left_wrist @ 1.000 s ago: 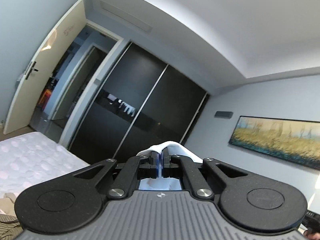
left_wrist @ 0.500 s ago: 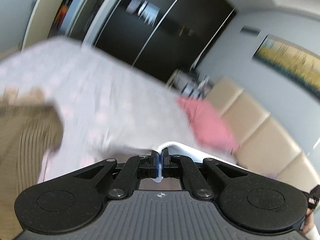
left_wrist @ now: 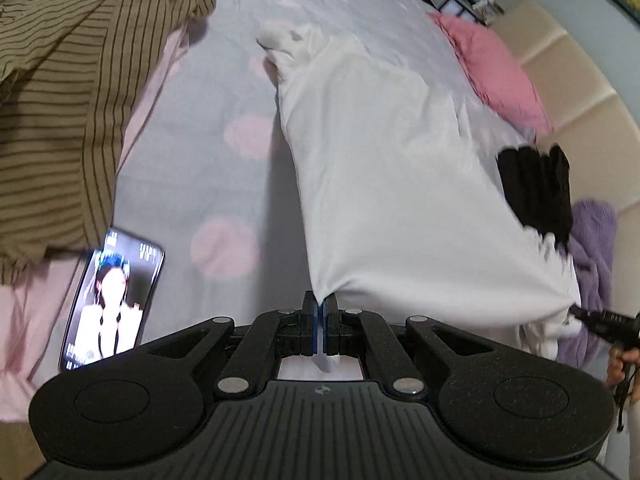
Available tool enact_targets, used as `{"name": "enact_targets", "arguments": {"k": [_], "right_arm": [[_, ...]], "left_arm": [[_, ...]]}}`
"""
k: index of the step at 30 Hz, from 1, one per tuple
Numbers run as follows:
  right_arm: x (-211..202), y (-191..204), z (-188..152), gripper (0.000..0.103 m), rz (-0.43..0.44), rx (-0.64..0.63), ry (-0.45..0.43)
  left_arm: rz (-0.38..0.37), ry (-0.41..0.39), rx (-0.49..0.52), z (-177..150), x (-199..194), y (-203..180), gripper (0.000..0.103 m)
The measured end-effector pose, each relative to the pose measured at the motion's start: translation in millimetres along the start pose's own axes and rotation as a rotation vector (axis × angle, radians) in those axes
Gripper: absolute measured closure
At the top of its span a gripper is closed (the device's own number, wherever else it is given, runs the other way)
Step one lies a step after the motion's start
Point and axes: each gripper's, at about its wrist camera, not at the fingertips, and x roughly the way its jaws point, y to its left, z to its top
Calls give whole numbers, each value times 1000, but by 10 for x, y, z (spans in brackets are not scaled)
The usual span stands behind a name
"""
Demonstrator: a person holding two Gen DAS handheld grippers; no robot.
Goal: Fold clothes
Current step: 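Lower the shirt hem over the shirt body and open both grippers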
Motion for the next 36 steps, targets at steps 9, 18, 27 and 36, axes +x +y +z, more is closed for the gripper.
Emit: {"name": "enact_targets", "arguments": {"k": [9, 18, 27, 36], "right_arm": [[-123, -51, -324, 98, -127, -82, 213], [689, -159, -667, 98, -298, -199, 435], [1007, -358, -776, 93, -290, -173, 516], [1043, -494, -878, 84, -281, -145, 547]], "left_arm": [[76, 221, 76, -422, 146, 1, 103], [193, 415, 134, -642, 985, 208, 103], [138, 446, 133, -798, 1163, 406, 102], [151, 506, 172, -967, 1284, 358, 70]]}}
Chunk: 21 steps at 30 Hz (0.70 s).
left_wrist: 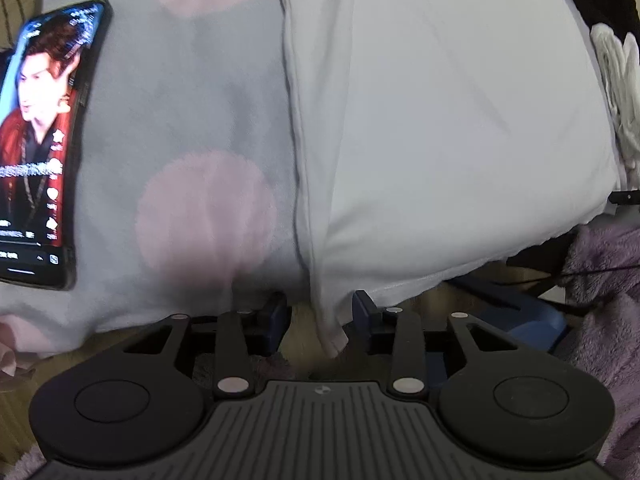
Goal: Fold clothes
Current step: 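Lower the shirt hem over the shirt body and open both grippers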
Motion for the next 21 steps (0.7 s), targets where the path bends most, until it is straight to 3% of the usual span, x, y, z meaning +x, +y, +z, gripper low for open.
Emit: {"name": "enact_targets", "arguments": {"k": [1, 3, 15, 21], "right_arm": [[5, 2, -21, 98, 4, -7, 5], [-18, 23, -73, 98, 1, -33, 9], [-37, 73, -179, 99, -132, -151, 66], [-22, 68, -198, 95, -152, -156, 87]], "left_arm": [[3, 4, 10, -15, 9, -18, 82], [-22, 17, 28, -45, 8, -42, 99], [-56, 101, 28, -7, 64, 74, 101], [5, 133, 37, -8, 152, 85, 98]]}}
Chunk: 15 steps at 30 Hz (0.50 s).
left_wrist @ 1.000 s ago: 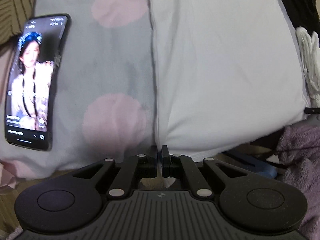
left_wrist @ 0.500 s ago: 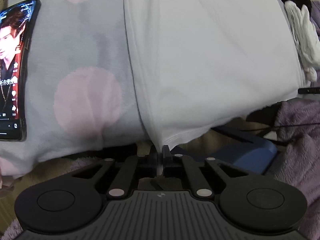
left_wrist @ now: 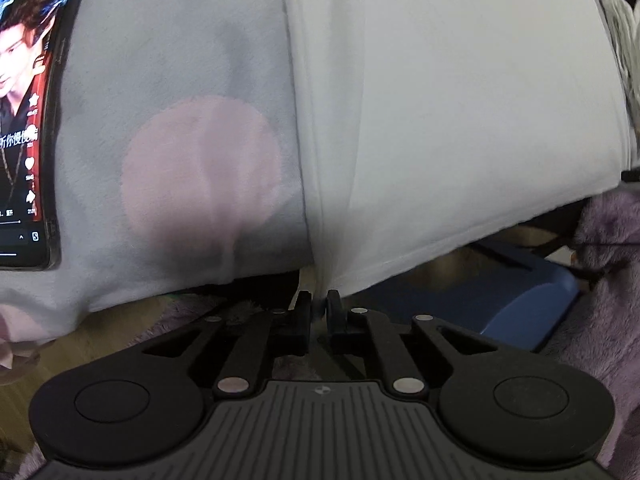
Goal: Fold clothes
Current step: 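Lower the shirt hem over the shirt body and open both grippers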
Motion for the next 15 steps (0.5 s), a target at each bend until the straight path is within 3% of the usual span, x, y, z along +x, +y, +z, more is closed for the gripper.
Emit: {"name": "enact_targets", "arguments": {"k": [2, 4, 6, 11, 15], "right_arm": [[6, -11, -27, 86, -28, 5, 30], [-68, -18, -50, 73, -35, 5, 2], [-183, -23, -70, 73, -31, 2, -36], [-547, -46, -86, 67, -18, -8, -128], [-859, -72, 37, 66, 12, 4, -243]], "left_arm": [[-6, 10, 31, -14, -18, -67, 88], [-1, -15, 61, -29, -100, -149, 71], [-6, -58, 80, -25, -245, -206, 63], [-15, -175, 69, 107, -703, -196, 61], [14, -321, -26, 362, -1104, -37, 61]]}}
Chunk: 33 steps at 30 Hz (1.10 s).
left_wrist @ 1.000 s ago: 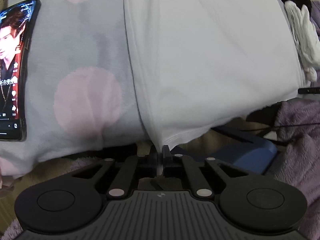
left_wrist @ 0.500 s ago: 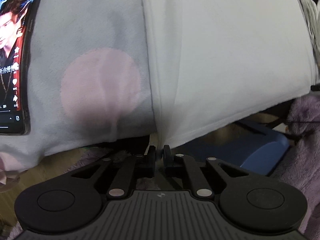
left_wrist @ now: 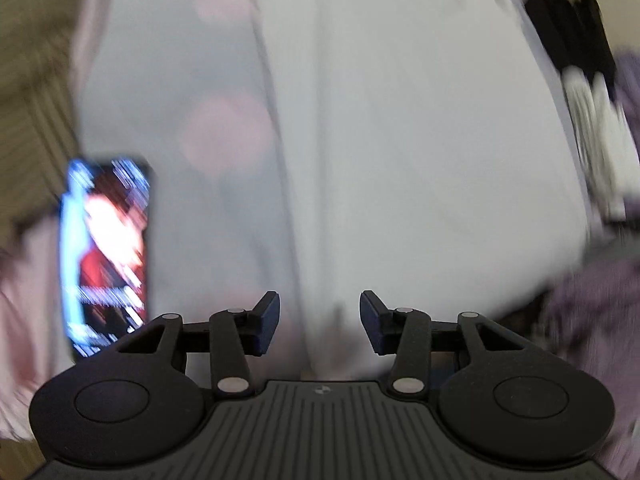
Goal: Fold clothes
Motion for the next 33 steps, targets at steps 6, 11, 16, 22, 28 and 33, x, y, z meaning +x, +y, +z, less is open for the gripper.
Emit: {"name": "enact_targets", "arguments": {"k": [6, 11, 16, 22, 28, 33], "right_arm": [[-221, 86, 442, 62, -6, 47, -146], [-327, 10, 744, 59, -32, 93, -236], [-244, -73, 1099, 58, -65, 153, -310], [64, -126, 1661, 57, -60, 207, -373], [302, -242, 2208, 57, -77, 242, -432], [494, -384, 2637, 57, -14, 325, -486]], "left_arm": [[48, -171, -106, 480, -226, 95, 60], [73, -282, -167, 934, -495, 385, 60], [105, -393, -244, 1300, -568, 563, 60], [101, -477, -348, 1735, -421, 775, 59], [85, -526, -429, 2271, -192, 942, 56], [11, -542, -480, 2743, 72, 977, 56]]}}
